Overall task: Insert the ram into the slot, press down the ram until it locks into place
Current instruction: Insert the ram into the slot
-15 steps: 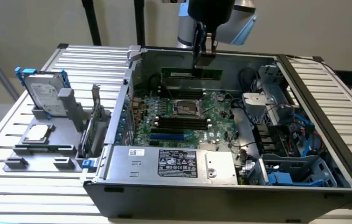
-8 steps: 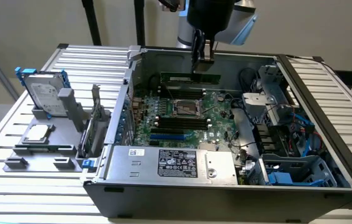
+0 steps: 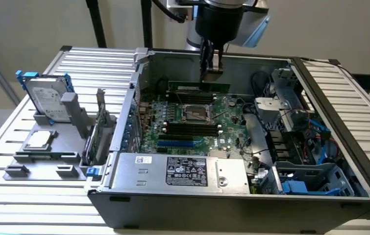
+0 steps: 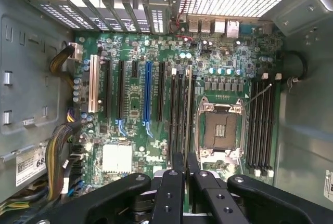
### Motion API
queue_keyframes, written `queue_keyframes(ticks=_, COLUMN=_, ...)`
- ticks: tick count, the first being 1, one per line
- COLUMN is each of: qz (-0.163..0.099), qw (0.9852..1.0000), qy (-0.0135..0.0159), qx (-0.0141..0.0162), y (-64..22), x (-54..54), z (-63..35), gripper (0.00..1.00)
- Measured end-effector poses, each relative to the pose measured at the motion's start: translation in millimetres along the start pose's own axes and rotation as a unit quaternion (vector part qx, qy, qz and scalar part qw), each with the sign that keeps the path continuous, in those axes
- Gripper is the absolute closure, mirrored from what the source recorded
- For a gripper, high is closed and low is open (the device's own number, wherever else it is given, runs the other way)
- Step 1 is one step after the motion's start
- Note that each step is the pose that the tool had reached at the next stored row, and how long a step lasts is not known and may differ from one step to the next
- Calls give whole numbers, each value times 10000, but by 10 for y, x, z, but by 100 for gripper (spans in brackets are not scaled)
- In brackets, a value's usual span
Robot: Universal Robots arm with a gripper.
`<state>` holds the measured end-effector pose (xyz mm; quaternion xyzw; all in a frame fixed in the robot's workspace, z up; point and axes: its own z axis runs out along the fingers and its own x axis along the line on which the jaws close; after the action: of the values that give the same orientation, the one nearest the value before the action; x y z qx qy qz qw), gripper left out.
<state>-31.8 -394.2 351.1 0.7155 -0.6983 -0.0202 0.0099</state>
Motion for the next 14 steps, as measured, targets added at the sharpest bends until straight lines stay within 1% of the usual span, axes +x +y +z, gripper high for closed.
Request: queue_keyframes(ticks=14, qz=0, qw=10000, qy=1, qx=0, y=61, x=63, z=256, gripper=86)
